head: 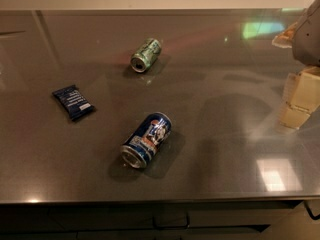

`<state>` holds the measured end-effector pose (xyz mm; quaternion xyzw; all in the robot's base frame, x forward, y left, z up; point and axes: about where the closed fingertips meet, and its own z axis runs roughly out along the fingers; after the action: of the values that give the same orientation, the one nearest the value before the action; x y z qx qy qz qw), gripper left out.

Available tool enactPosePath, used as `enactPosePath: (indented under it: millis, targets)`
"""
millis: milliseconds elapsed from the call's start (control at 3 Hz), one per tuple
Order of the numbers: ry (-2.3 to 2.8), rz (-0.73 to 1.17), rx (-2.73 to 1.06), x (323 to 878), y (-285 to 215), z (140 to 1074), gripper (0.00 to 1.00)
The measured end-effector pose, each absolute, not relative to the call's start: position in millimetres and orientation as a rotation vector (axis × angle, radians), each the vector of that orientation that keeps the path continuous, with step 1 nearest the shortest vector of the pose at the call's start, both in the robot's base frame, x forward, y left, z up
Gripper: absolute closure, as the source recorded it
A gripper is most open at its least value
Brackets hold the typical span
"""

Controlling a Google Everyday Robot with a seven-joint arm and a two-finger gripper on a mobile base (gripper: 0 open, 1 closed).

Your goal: Place pepsi can upright

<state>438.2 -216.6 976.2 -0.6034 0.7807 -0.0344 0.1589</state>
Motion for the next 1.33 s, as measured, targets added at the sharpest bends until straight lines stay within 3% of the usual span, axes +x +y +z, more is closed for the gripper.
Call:
enactPosePath:
  millis: [667, 1333]
  targets:
    - [2.115, -0.06, -1.862, 441, -189, 973, 0.0]
    - [1.777, 0.165, -2.194, 451, -102, 944, 0.0]
